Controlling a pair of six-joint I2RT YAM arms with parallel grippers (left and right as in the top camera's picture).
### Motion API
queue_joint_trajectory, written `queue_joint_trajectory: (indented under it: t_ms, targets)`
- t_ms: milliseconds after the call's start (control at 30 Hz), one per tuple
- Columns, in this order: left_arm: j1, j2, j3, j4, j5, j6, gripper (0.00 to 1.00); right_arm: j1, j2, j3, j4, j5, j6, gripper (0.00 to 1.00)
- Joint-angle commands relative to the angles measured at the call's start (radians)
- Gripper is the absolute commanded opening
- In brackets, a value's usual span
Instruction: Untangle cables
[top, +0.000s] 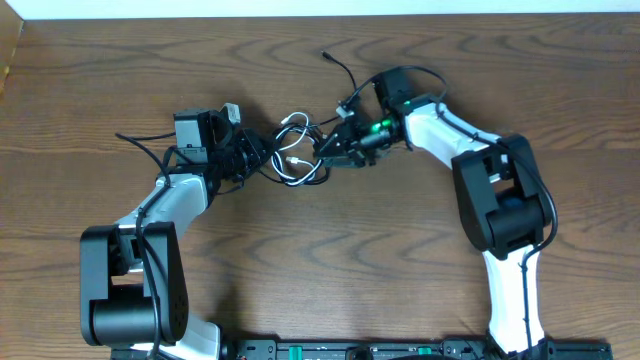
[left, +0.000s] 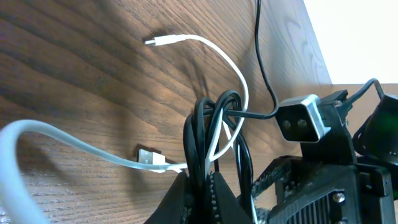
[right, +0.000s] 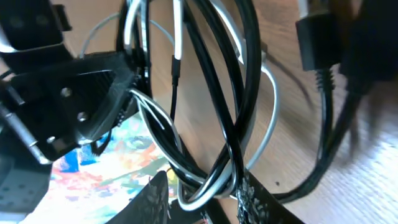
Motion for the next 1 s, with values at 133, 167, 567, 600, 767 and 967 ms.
queue_joint_trajectory:
  t_ms: [133, 167, 567, 600, 767, 967]
  targets:
    - [-0.003, 0.008, -0.002, 0.004, 0.013, 0.010, 0.08, 0.045, -0.032, 0.000, 0.005, 0.098, 0.072, 0.30]
    - [-0.003, 0.008, -0.002, 0.004, 0.013, 0.010, 0.07, 0.047, -0.032, 0.000, 0.012, 0.108, 0.084, 0.30]
    - [-0.003, 0.008, -0.002, 0.004, -0.039, 0.010, 0.07, 0.062, -0.032, 0.000, 0.090, 0.142, 0.090, 0.01]
    - [-0.003, 0.008, -0.002, 0.004, -0.045, 0.010, 0.08, 0.056, -0.032, 0.000, 0.076, 0.142, 0.066, 0.01]
    - [-0.001, 0.008, -0.002, 0.004, -0.048, 0.010, 0.07, 0.034, -0.032, 0.000, 0.011, 0.149, -0.013, 0.01]
    - [-0.001, 0.008, -0.002, 0.004, -0.048, 0.010, 0.07, 0.036, -0.032, 0.000, -0.054, 0.211, -0.077, 0.01]
